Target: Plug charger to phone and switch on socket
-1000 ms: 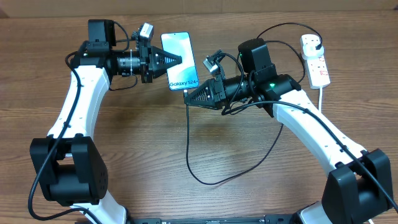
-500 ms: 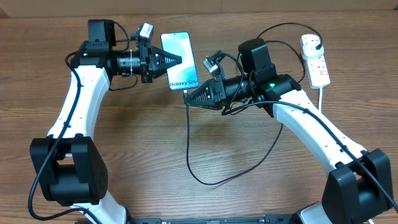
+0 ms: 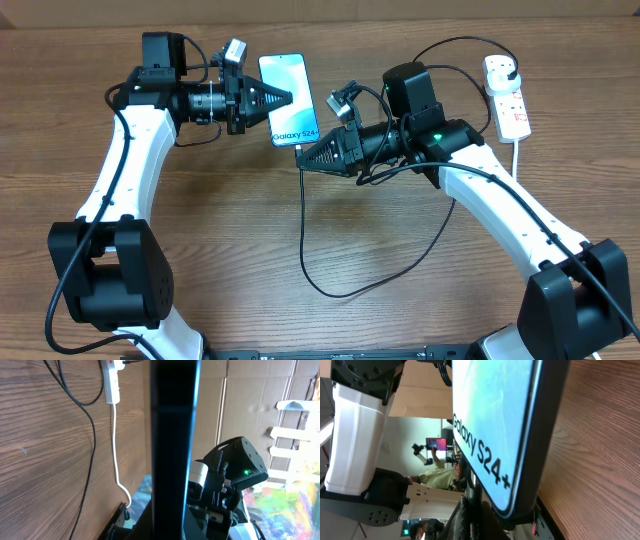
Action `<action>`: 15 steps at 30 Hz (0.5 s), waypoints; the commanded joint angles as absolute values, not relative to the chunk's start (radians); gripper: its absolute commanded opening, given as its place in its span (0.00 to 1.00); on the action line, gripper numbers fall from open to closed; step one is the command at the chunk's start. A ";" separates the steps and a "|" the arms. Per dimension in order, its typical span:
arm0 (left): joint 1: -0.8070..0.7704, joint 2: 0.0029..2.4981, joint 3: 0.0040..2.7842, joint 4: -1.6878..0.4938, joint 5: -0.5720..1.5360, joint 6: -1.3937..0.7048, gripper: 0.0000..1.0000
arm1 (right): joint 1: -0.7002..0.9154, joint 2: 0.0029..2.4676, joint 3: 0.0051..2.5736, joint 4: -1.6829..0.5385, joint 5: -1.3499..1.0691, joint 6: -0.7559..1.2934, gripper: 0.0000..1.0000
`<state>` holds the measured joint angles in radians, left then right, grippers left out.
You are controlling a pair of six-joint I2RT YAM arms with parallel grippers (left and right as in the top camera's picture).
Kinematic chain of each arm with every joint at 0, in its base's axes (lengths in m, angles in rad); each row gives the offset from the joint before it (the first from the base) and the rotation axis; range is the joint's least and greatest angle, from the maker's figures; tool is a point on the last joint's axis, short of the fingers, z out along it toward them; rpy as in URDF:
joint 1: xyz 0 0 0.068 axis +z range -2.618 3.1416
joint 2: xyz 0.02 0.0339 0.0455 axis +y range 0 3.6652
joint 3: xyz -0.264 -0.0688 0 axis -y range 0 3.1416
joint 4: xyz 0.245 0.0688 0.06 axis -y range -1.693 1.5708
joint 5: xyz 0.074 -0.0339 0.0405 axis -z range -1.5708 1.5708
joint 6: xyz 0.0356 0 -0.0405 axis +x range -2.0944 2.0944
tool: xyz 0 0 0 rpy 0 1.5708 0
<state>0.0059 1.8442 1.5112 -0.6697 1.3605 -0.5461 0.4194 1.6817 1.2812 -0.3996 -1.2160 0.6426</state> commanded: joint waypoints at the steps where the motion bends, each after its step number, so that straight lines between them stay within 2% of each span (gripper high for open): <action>1: -0.001 1.845 1.512 -0.672 1.418 -0.497 0.04 | 0.420 1.663 1.311 -0.394 -1.226 0.632 0.04; 15: -0.001 1.845 1.512 -0.675 1.433 -0.505 0.04 | 0.420 1.663 1.311 -0.395 -1.213 0.632 0.04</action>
<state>0.0059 1.8442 1.5112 -0.6746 1.3758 -0.5209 0.4194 1.6817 1.2812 -0.3996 -1.2144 0.6422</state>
